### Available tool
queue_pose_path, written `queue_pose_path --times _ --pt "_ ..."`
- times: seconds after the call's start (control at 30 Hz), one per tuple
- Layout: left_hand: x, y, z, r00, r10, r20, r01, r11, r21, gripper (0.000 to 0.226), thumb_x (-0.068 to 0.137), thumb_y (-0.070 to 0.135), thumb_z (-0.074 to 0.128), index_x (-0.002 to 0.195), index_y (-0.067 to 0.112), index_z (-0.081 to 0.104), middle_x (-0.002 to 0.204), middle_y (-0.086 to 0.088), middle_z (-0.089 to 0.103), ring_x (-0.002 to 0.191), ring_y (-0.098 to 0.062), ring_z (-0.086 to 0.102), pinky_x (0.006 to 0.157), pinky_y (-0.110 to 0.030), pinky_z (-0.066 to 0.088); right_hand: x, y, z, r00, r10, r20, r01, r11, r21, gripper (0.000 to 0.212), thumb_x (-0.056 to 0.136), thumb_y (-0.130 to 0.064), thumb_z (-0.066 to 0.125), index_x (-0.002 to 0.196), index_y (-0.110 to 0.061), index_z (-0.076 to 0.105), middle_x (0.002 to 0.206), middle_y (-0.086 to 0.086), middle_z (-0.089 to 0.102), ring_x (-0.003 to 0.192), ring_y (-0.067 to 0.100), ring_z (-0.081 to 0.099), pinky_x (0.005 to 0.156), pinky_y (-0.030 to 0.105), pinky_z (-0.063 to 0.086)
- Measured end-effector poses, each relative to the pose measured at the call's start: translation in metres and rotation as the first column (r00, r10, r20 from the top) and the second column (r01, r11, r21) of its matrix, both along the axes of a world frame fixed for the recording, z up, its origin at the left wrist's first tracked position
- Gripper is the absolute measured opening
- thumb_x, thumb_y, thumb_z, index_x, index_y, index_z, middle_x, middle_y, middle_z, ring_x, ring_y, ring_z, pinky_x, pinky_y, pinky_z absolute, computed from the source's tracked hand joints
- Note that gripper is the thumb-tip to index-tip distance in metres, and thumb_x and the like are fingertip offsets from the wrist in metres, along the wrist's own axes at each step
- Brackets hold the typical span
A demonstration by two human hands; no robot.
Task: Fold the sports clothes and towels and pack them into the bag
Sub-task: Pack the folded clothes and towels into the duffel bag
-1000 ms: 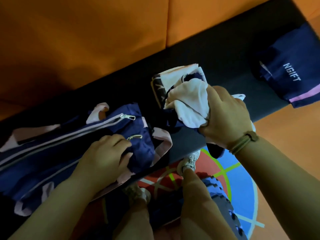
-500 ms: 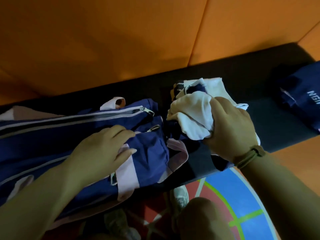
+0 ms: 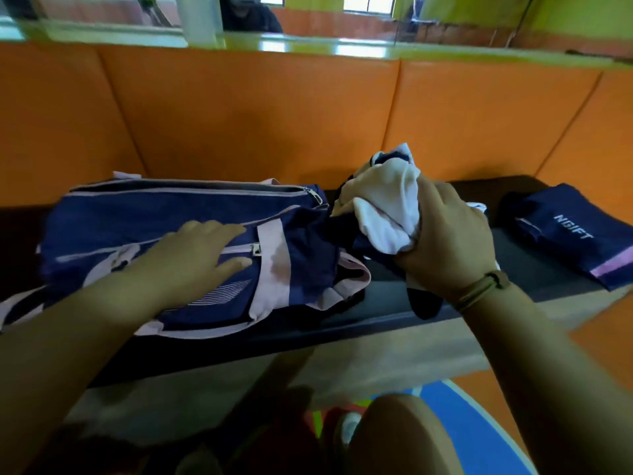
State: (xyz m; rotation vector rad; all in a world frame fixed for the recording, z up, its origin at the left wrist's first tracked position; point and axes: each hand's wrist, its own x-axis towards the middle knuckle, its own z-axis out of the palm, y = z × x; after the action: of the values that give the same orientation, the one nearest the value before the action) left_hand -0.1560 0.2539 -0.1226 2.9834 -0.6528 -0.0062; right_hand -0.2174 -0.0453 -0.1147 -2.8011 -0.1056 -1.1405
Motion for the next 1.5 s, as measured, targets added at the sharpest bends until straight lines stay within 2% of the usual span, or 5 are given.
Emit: queue_pose_path --times 0.57,0.9,1.1,1.37,1.5 --pt "0.062 0.050 -0.020 0.952 0.119 -0.283 -0.150 0.985 -0.090 0.066 0.092 0.057 0.043 0.147 0.024 0.027 0.151 -0.001 0.032 0.138 -0.026 0.026 0.112 -0.048 0.024 0.035 0.067 0.030 0.988 0.153 -0.004 -0.153 0.988 -0.019 0.061 0.060 -0.024 0.078 0.110 -0.017 0.044 0.097 0.009 0.059 0.075 0.035 0.059 0.063 0.038 0.042" --pt "0.044 0.049 -0.022 0.945 -0.157 -0.286 0.085 0.965 -0.249 0.045 0.084 0.047 0.063 0.126 0.031 0.054 0.115 0.018 0.050 0.110 -0.006 0.051 0.093 -0.020 0.039 0.085 0.081 0.032 0.973 0.226 -0.041 -0.229 0.963 -0.144 0.069 0.051 -0.017 0.077 0.108 -0.019 0.039 0.099 0.012 0.060 0.077 0.038 0.059 0.065 0.039 0.042" --pt "0.041 0.059 -0.009 0.867 -0.160 -0.472 -0.054 0.911 -0.409 0.026 0.093 0.042 0.050 0.074 0.030 0.064 0.074 0.010 0.060 0.070 -0.007 0.056 0.072 -0.022 0.042 0.094 0.079 0.016 0.944 0.272 -0.186 -0.318 0.901 -0.297 0.063 0.056 -0.023 0.065 0.115 -0.023 0.043 0.102 0.007 0.061 0.087 0.034 0.060 0.070 0.040 0.045" --pt "0.080 0.072 -0.020 0.979 -0.130 -0.157 0.176 0.928 0.328 0.059 0.082 0.042 0.066 0.132 0.033 0.037 0.115 0.005 0.043 0.102 -0.018 0.047 0.068 -0.028 0.036 0.094 0.082 -0.001 0.920 0.261 -0.291 -0.366 0.837 -0.407 0.073 0.049 -0.018 0.069 0.118 -0.023 0.048 0.105 0.007 0.062 0.087 0.030 0.063 0.073 0.038 0.046" --pt "0.097 0.074 -0.024 0.980 -0.168 -0.102 0.195 0.890 0.413 0.068 0.079 0.042 0.069 0.136 0.032 0.032 0.127 0.002 0.035 0.112 -0.020 0.036 0.077 -0.030 0.036 0.093 0.083 -0.004 0.901 0.295 -0.320 -0.412 0.813 -0.411 0.075 0.049 -0.015 0.068 0.120 -0.023 0.047 0.106 0.007 0.062 0.089 0.031 0.063 0.074 0.039 0.048"
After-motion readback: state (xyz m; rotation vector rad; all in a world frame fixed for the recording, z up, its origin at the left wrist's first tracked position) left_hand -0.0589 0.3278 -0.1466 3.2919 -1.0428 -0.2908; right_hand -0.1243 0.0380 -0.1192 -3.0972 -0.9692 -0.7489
